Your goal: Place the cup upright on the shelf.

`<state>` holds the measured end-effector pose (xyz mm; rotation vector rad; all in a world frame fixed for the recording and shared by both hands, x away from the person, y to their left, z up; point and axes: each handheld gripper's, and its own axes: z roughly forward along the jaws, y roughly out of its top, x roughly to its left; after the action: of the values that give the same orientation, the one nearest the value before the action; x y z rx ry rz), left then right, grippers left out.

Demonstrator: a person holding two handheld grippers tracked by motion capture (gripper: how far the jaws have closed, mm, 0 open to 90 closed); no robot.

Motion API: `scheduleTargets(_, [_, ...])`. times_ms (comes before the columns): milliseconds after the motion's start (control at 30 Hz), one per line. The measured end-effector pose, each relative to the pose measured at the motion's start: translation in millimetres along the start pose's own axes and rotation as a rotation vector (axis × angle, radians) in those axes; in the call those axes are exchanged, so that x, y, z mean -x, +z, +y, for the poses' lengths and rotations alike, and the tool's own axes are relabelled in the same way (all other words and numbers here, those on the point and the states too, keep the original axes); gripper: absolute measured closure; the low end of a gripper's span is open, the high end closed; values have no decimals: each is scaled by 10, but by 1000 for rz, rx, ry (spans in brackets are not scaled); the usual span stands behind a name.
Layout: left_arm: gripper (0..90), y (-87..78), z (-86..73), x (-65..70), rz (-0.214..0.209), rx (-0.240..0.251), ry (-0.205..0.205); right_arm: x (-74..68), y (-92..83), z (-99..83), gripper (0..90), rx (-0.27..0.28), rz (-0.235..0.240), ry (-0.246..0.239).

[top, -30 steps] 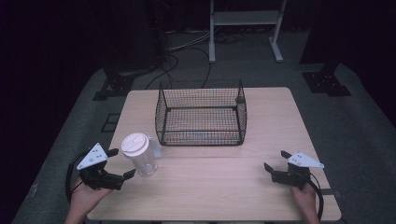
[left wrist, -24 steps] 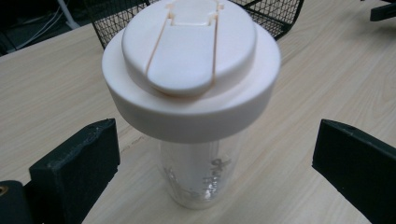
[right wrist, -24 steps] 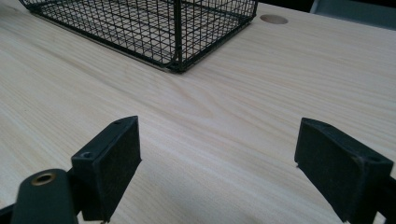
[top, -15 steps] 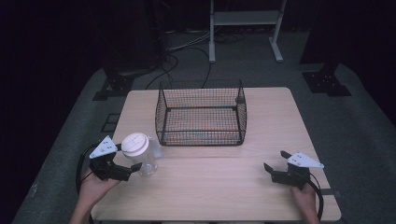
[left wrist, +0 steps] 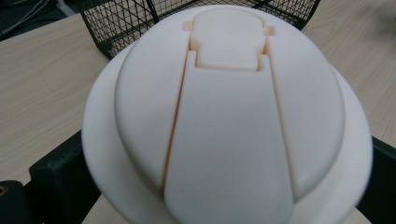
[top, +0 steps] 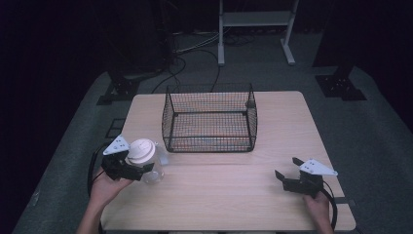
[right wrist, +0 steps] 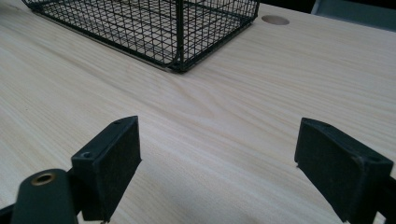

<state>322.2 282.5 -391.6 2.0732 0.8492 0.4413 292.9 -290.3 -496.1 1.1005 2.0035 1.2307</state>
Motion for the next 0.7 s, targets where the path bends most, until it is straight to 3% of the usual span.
scheduleTargets(700, [50,66,60,-6,6,-38,7,-2,-1,0,135,1,1,-3])
